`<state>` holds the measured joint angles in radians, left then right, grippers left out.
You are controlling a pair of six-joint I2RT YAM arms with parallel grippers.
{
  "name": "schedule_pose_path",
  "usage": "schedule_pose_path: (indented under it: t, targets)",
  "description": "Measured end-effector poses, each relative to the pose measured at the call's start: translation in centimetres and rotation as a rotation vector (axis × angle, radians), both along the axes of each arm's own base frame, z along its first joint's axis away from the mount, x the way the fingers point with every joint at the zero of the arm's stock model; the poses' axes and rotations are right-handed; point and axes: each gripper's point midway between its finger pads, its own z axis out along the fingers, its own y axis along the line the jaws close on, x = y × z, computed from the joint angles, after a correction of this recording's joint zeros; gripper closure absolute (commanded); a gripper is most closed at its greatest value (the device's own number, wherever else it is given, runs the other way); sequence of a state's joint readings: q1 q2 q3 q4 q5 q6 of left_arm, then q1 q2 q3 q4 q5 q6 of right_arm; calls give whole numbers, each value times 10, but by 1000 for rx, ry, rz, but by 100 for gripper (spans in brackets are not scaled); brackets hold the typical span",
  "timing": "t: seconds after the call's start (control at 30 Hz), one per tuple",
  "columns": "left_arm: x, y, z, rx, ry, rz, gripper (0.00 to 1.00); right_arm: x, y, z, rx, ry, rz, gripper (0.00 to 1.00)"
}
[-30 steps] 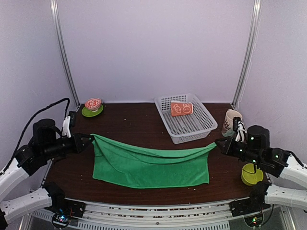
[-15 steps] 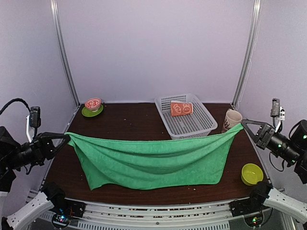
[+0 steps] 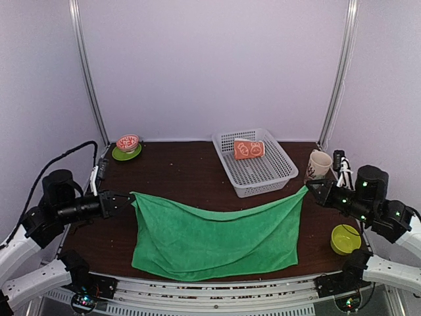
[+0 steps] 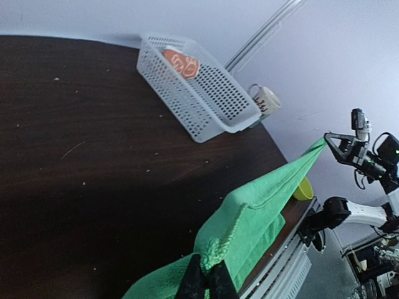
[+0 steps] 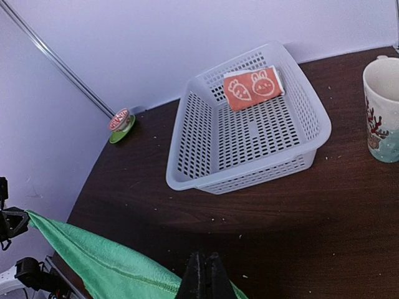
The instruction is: Roll the towels
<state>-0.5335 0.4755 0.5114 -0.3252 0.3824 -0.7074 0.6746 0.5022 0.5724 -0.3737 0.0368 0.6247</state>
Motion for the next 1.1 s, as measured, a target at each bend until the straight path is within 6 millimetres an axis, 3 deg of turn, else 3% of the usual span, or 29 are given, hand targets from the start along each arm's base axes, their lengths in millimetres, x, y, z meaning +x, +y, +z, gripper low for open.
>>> schedule_pose_path:
  t: [0.1, 0.23, 0.33, 0.53, 0.7, 0.87, 1.0, 1.1]
  targets:
    - [19, 3, -25, 60, 53, 73, 100, 18, 2, -26, -33, 63, -47, 100]
    - [47, 9, -36, 114, 51, 179, 100, 41, 2, -50, -55, 119, -106, 100]
    - [68, 12, -49, 169, 61, 243, 100, 57, 3, -63, -69, 144, -134, 100]
    - [90, 7, -72, 252, 82, 258, 100, 72, 11, -81, -98, 177, -135, 100]
    - [91, 8, -67, 253, 48, 259, 100, 72, 11, -82, -97, 177, -134, 100]
    - [75, 17, -59, 220, 25, 267, 100, 60, 6, -92, -81, 192, -130, 100]
    - [59, 23, -78, 214, 103, 266, 100, 46, 1, -111, -88, 246, -124, 100]
    - [44, 28, -105, 227, 211, 263, 100, 35, -3, -126, -88, 296, -120, 100]
